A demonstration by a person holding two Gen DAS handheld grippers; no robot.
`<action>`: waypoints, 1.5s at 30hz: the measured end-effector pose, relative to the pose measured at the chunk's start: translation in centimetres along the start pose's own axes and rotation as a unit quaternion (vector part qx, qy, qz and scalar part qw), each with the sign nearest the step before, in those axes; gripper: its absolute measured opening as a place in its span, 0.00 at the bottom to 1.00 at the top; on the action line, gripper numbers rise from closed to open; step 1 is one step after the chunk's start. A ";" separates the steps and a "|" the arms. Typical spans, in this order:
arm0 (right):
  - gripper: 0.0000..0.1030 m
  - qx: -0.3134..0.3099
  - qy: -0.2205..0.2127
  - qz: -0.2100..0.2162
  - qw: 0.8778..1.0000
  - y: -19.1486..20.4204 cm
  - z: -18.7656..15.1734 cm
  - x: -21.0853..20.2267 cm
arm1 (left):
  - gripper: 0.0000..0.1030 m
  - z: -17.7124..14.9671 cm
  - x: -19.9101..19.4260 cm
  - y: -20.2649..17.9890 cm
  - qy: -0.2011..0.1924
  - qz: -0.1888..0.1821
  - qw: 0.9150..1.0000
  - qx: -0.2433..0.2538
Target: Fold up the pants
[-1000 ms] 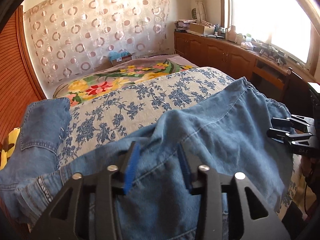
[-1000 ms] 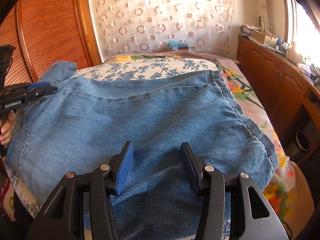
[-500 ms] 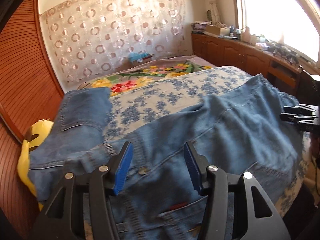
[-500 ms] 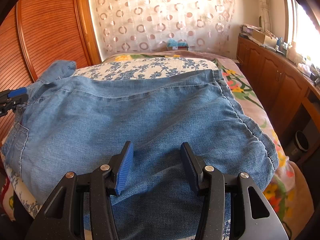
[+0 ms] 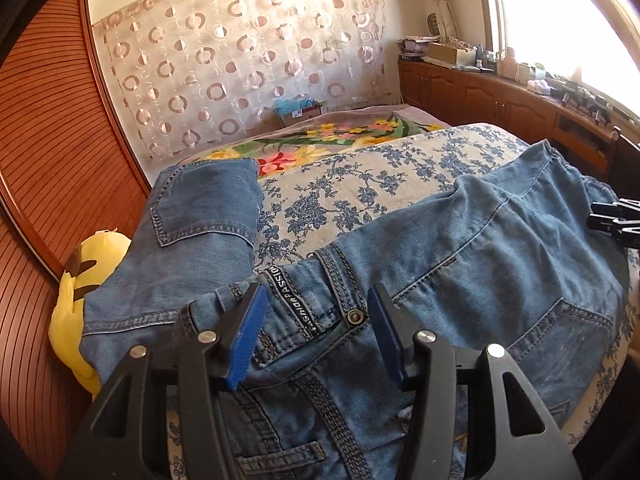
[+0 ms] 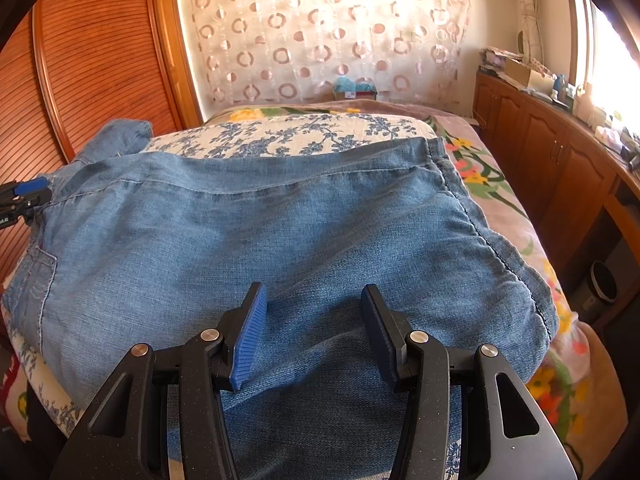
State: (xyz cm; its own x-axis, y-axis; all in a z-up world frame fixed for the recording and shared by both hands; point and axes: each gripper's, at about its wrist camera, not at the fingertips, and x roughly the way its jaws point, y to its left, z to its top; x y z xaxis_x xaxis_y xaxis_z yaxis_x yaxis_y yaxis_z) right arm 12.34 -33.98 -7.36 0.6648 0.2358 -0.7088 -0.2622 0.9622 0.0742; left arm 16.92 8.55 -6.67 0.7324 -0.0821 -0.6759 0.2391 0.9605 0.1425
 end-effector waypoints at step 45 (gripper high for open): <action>0.50 -0.132 0.010 0.082 0.988 13.3 -4.3 -4.2 | 0.51 -6.0 -5.7 -11.6 -0.008 -0.097 0.995 -0.006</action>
State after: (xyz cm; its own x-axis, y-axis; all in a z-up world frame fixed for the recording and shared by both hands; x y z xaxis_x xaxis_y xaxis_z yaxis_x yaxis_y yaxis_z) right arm 3.04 -22.74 -6.47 0.5849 0.3813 -0.7159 -0.5407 0.8412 0.0062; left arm 6.12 -0.52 -8.84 0.6838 -0.2696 -0.6780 0.3691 0.9294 0.0026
